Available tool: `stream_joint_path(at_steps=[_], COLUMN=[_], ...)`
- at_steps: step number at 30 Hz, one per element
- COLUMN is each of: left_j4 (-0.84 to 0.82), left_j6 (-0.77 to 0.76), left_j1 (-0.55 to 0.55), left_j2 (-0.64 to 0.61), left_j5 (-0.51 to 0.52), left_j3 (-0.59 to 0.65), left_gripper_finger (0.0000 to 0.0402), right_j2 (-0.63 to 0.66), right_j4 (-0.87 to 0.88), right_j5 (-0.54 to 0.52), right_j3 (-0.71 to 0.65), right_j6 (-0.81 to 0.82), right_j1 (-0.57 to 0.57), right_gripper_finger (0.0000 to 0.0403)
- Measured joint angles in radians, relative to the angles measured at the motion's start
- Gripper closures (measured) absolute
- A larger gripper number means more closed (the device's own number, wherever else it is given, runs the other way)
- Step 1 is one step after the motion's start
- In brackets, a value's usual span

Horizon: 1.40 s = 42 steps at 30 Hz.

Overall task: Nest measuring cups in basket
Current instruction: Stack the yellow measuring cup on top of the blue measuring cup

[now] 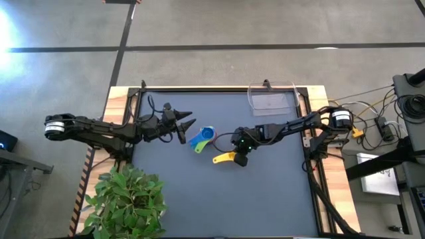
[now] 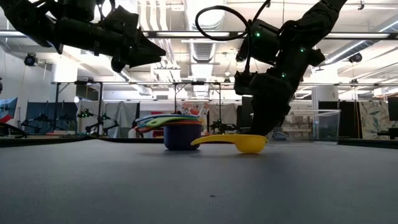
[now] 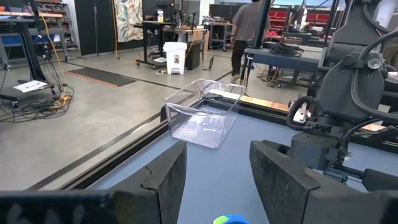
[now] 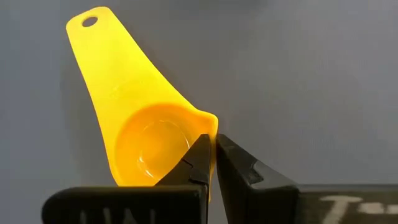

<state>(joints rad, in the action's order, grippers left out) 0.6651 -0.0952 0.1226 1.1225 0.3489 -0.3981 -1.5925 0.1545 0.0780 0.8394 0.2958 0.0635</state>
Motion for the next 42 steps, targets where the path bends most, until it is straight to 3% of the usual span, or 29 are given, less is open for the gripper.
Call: stream_joint_path(at_steps=[14, 23, 30, 36, 42], left_j4=[0.0, 0.0, 0.0, 0.004, 0.003], left_j6=[0.0, 0.0, 0.0, 0.002, 0.005], left_j1=[0.0, 0.0, 0.0, 0.0, 0.0], left_j2=[0.0, 0.0, 0.0, 0.0, 0.0], left_j5=[0.0, 0.0, 0.0, 0.001, 0.001], left_j3=[0.0, 0.0, 0.0, 0.0, 0.0], left_gripper_finger=[0.0241, 0.0241, 0.0242, 0.0242, 0.0241], right_j2=[0.012, 0.159, 0.221, 0.122, -0.047], right_j4=[-0.001, 0.021, -0.05, -0.061, -0.02], right_j5=[0.061, 0.053, 0.053, 0.05, 0.052], right_j3=[0.0, 0.022, 0.068, 0.177, 0.348], right_j6=[-0.072, -0.144, -0.319, -0.531, -0.631], right_j1=[-0.007, -0.004, 0.01, 0.068, 0.13], right_gripper_finger=[0.0394, 0.0394, 0.0394, 0.0394, 0.0394])
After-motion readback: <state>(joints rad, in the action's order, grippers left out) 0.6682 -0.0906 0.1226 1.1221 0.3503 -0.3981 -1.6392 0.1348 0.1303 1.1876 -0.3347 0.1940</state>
